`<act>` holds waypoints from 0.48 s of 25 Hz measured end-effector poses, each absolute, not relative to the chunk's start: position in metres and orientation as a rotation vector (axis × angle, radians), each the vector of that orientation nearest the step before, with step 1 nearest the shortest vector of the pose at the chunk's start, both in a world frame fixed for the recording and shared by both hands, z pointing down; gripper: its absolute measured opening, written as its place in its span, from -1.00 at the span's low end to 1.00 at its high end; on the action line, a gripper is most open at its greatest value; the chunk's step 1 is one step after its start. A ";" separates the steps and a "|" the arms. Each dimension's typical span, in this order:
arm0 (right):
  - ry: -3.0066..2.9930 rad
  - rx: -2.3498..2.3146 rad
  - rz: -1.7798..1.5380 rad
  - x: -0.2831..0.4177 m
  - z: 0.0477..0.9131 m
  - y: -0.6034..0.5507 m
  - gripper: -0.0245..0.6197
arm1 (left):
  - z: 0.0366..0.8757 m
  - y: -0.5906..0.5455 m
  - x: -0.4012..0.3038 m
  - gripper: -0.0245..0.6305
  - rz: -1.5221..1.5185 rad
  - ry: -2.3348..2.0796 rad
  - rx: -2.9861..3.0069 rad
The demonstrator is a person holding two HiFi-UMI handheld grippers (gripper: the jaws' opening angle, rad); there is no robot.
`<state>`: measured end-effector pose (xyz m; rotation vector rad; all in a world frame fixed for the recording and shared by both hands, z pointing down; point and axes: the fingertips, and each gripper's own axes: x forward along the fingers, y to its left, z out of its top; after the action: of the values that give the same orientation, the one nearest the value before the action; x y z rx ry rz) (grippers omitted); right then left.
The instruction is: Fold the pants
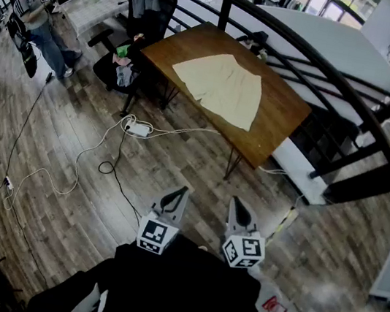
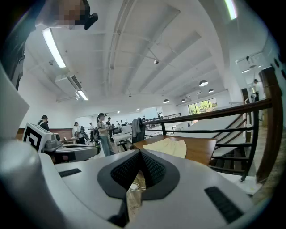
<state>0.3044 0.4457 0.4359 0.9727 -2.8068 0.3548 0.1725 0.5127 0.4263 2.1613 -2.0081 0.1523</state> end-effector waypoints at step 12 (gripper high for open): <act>-2.829 0.963 0.265 0.264 0.430 0.441 -0.91 | 0.428 0.495 0.141 -0.92 0.173 -1.984 2.237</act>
<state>0.2639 0.4409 0.4297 0.9632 -2.8287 0.2646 0.1411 0.4949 0.4282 2.2374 -1.9836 0.1728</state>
